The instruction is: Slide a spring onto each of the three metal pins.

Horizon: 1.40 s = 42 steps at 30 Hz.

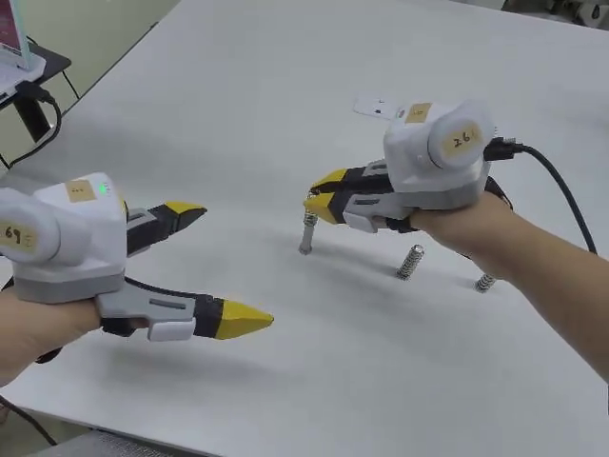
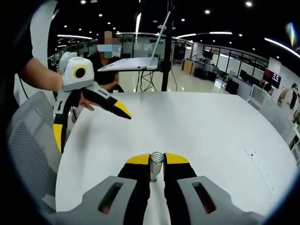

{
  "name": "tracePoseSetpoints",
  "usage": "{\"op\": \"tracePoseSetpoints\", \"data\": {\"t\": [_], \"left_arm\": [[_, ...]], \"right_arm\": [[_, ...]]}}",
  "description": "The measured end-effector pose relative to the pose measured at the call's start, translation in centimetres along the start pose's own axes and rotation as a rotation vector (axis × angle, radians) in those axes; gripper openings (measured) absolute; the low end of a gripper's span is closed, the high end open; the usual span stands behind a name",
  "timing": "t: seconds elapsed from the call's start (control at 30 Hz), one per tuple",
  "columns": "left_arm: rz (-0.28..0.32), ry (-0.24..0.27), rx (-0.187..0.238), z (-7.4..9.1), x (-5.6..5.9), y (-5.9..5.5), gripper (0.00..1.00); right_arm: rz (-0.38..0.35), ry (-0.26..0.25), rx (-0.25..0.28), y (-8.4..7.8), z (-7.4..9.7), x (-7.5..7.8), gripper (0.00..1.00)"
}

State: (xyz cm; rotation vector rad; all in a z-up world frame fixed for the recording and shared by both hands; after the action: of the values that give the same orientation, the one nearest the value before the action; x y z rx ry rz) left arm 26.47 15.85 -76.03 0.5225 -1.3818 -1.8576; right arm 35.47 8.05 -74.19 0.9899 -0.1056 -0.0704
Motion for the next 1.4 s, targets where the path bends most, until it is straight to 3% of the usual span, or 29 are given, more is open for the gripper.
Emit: {"op": "tracePoseSetpoints", "data": {"t": [0.27,0.67,1.0,1.1,1.23,1.4], "left_arm": [[0.009,0.01,-0.01,0.3,-0.3,-0.7,0.97],[0.014,0.017,-0.011,0.2,-0.6,-0.8,0.97],[0.01,0.003,-0.005,-0.6,-0.1,-0.1,0.97],[0.003,0.0,0.0,-0.8,0.0,0.4,0.97],[-0.004,-0.003,0.008,-1.0,0.0,1.1,0.97],[-0.01,-0.002,0.022,-1.2,0.0,2.0,0.97]], "right_arm": [[-0.031,0.004,-0.038,-1.6,-0.9,0.1,0.07],[-0.055,0.016,-0.108,-4.7,-2.2,-0.7,0.07],[-0.057,0.018,-0.092,-4.5,-2.1,-1.0,0.09],[-0.069,0.005,-0.085,-4.3,-2.0,-0.9,0.19],[-0.118,0.002,-0.036,-3.4,-1.2,-1.0,0.23],[-0.089,-0.036,-0.007,-2.8,0.4,-0.9,0.29]]}}
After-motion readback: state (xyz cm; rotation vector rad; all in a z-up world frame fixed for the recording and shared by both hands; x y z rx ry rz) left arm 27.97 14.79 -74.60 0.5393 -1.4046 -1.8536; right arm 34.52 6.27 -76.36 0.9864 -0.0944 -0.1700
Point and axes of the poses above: the centre of the closed fingertips' face, and the gripper's own axes: z roughly backward along the fingers, x roughly to its right, y roughly out of its top, the point moved 3 cm from there along z, roughly backward along the fingers, and after that the axes turned 5 degrees about y, right-handed, at the moved point
